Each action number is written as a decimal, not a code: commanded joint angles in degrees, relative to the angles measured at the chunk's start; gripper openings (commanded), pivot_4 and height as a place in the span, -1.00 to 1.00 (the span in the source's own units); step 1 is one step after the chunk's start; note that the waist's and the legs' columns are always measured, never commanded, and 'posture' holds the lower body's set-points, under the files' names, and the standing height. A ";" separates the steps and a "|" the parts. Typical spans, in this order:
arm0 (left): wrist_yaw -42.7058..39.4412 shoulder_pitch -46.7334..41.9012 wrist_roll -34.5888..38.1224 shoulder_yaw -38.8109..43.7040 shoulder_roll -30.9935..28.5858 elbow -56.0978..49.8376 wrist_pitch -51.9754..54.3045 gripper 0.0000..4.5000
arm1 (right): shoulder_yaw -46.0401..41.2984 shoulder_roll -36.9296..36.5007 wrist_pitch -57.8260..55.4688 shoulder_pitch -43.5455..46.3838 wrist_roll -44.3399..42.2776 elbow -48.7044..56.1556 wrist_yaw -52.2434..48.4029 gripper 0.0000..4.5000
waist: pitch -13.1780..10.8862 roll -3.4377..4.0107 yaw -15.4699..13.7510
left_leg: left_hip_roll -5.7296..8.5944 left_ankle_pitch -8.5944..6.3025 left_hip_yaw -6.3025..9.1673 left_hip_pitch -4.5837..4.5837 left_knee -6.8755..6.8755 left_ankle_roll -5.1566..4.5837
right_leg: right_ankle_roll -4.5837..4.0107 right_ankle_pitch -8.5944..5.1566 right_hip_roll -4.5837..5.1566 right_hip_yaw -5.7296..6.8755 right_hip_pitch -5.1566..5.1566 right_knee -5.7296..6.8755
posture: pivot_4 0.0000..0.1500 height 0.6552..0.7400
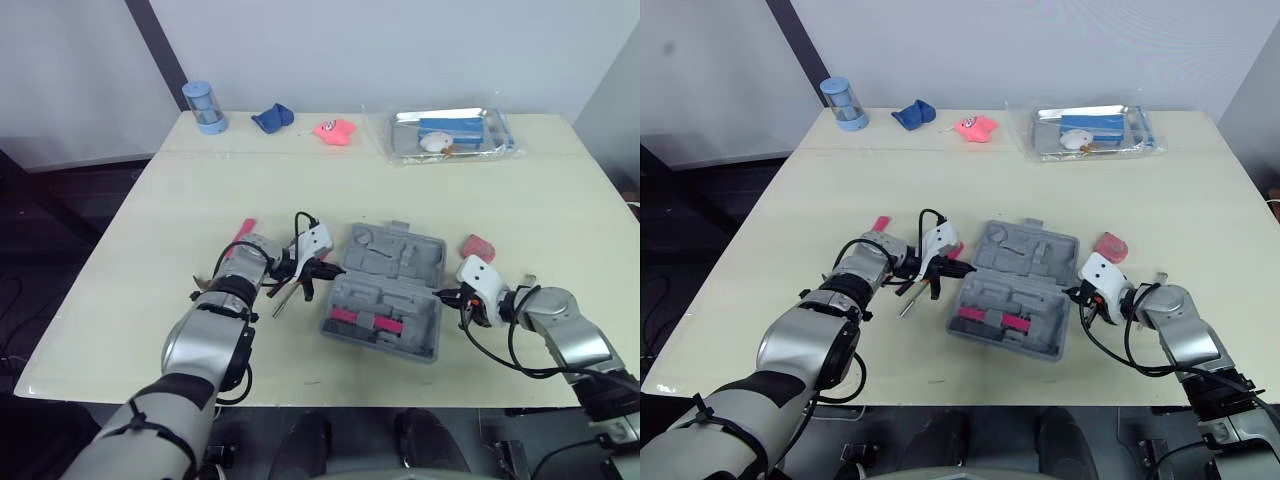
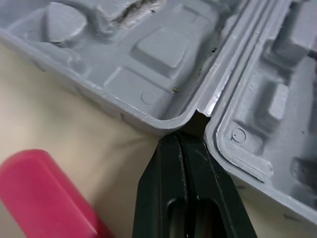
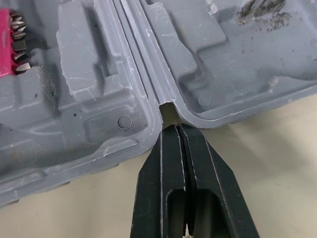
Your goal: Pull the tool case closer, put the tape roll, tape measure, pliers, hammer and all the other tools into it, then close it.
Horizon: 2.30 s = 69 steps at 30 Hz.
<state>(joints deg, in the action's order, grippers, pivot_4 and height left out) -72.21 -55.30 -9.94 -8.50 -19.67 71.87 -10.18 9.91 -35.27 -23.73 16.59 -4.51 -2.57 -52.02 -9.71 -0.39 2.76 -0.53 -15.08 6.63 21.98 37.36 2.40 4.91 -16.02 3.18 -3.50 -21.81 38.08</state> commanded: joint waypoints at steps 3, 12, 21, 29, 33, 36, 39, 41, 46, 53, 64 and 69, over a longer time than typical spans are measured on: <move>-4.48 3.39 0.64 -1.03 -0.84 -4.61 1.11 -1.00 | 0.72 0.49 -0.21 -0.46 -2.11 4.97 -2.03 -0.99 | 0.00 0.00 0.22 | 0.00 0.00 0.00 0.00 0.00 0.00 | 0.00 0.00 0.00 0.00 0.00 0.00 | 1.00 1.00; -8.60 11.04 4.08 -1.58 -2.99 -17.94 6.77 -1.00 | 1.37 0.28 -2.50 -2.02 -2.84 8.00 -3.95 -0.99 | 0.01 0.01 1.22 | -0.01 -0.04 0.04 -0.02 -0.02 -0.07 | 0.00 0.00 0.00 0.01 0.01 0.02 | 1.00 1.00; -9.24 20.10 7.32 -2.54 -6.41 -37.37 17.21 -1.00 | 1.81 0.29 -3.88 -2.89 -3.34 9.96 -4.43 -0.99 | 0.01 0.02 1.19 | -0.02 -0.05 0.05 -0.01 -0.01 -0.09 | -0.01 0.00 0.00 0.00 0.01 0.02 | 1.00 1.00; -9.08 27.62 10.07 -2.83 -10.63 -51.51 24.87 -1.00 | 2.37 0.20 -5.84 -4.38 -4.19 12.90 -4.75 -0.99 | 0.01 0.02 1.05 | -0.03 -0.08 0.06 -0.01 -0.01 -0.13 | -0.01 0.00 0.00 0.01 0.02 0.03 | 1.00 1.00; -8.43 30.96 11.24 -3.02 -12.40 -57.07 27.97 -1.00 | 2.85 -0.24 -7.06 -5.41 -4.84 14.61 -5.19 -0.99 | 0.01 0.02 1.00 | -0.03 -0.08 0.06 -0.02 -0.01 -0.14 | -0.01 0.00 0.00 0.01 0.02 0.03 | 1.00 1.00; -8.04 33.07 12.11 -3.30 -13.41 -60.37 29.58 -1.00 | 2.87 -0.59 -7.99 -6.21 -5.30 15.83 -5.42 -0.99 | 0.01 0.03 0.80 | -0.03 -0.08 0.05 -0.01 -0.01 -0.14 | -0.01 0.00 0.00 0.01 0.02 0.02 | 1.00 1.00; -7.87 35.30 13.00 -3.74 -14.28 -63.38 30.80 -1.00 | 2.85 -1.05 -8.71 -7.25 -5.68 17.04 -5.50 -0.99 | 0.01 0.03 0.71 | -0.03 -0.09 0.05 -0.02 -0.01 -0.15 | -0.01 0.00 0.00 0.01 0.02 0.02 | 1.00 1.00; -7.59 36.11 13.30 -3.93 -14.64 -64.28 31.25 -1.00 | 2.82 -1.27 -9.13 -7.75 -6.02 17.59 -5.43 -0.99 | 0.01 0.03 0.64 | -0.04 -0.09 0.05 -0.02 -0.01 -0.15 | -0.01 -0.01 0.00 0.01 0.03 0.02 | 1.00 1.00; -7.33 37.42 13.93 -4.67 -15.54 -65.62 31.81 -1.00 | 2.79 -1.78 -10.72 -9.17 -6.87 19.56 -5.26 -0.99 | 0.01 0.03 0.43 | -0.04 -0.09 0.05 -0.02 -0.01 -0.15 | -0.01 -0.01 0.00 0.01 0.03 0.01 | 1.00 1.00; -7.35 37.96 14.51 -5.49 -16.55 -66.25 31.87 -1.00 | 2.71 -1.98 -12.38 -10.58 -7.52 21.61 -4.82 -0.99 | 0.01 0.02 0.35 | -0.04 -0.09 0.05 -0.02 -0.01 -0.15 | -0.02 -0.01 0.00 0.01 0.03 0.01 | 1.00 1.00; -7.11 39.38 15.15 -7.45 -17.36 -67.94 31.54 -1.00 | 2.37 -3.22 -13.42 -11.43 -8.61 22.63 -4.67 -0.99 | 0.01 0.03 -0.04 | -0.04 -0.09 0.03 -0.02 -0.01 -0.16 | -0.02 -0.01 0.00 0.01 0.04 0.01 | 1.00 1.00; -6.94 39.34 15.38 -7.64 -17.51 -67.96 31.52 -1.00 | 2.48 -3.43 -13.41 -11.39 -8.91 22.63 -4.46 -0.99 | 0.01 0.03 -0.30 | -0.04 -0.09 0.03 -0.02 -0.01 -0.16 | -0.02 -0.01 0.00 0.01 0.04 0.00 | 1.00 1.00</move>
<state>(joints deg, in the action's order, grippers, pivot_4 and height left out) -78.82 -16.32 4.39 -14.49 -37.41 6.10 22.03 12.39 -38.97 -37.60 5.09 -11.44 17.01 -55.93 -9.70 -0.36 2.45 -0.57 -15.17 6.66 21.97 37.35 2.25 4.89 -16.03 3.18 -3.49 -21.77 38.08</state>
